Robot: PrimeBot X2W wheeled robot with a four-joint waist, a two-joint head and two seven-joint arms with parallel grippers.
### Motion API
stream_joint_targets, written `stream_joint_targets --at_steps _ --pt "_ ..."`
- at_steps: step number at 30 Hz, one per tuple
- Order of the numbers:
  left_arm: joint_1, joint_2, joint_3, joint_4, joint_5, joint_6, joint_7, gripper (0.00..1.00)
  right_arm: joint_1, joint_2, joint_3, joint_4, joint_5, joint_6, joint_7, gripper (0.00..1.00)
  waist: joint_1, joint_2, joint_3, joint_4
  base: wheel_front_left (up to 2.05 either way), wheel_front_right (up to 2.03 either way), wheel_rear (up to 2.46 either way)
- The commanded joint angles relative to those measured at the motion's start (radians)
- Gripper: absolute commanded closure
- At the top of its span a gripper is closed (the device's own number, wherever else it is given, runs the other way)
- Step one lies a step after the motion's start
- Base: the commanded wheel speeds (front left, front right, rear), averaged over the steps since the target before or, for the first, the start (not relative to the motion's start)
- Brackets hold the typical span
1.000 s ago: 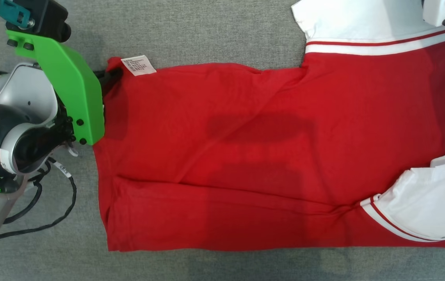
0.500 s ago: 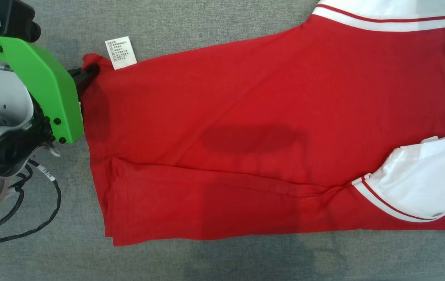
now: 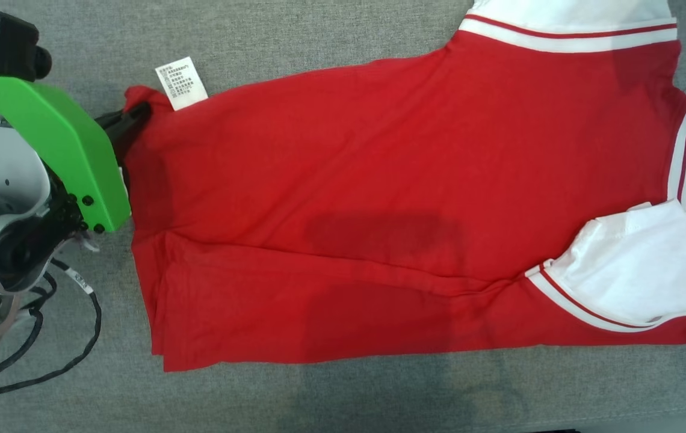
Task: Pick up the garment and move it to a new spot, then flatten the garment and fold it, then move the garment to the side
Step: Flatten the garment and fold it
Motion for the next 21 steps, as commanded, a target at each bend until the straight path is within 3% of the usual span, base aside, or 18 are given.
stream_joint_targets --at_steps 1,7,13,21 --pt "0.011 -0.003 0.004 -0.006 0.004 0.004 -0.006 1.00 0.018 -0.008 0.001 -0.006 0.011 0.000 -0.008 1.00 0.0000 0.0000 -0.006 -0.003 0.00 0.00 0.00" --pt "0.068 -0.011 0.025 -0.061 -0.007 0.016 -0.058 1.00 0.151 -0.062 -0.048 -0.148 0.099 0.000 -0.117 1.00 0.0000 0.0000 -0.044 -0.011 0.00 0.00 0.00" --pt "0.173 0.026 0.058 -0.156 -0.020 0.037 -0.101 1.00 0.401 -0.107 -0.145 -0.315 0.162 0.000 -0.210 1.00 0.0000 0.0000 -0.091 -0.032 0.00 0.00 0.00" --pt "0.394 0.058 0.072 -0.294 -0.019 0.077 -0.185 1.00 0.792 -0.076 -0.260 -0.460 0.165 0.000 -0.286 1.00 0.0000 0.0000 -0.158 -0.058 0.00 0.00 0.00"
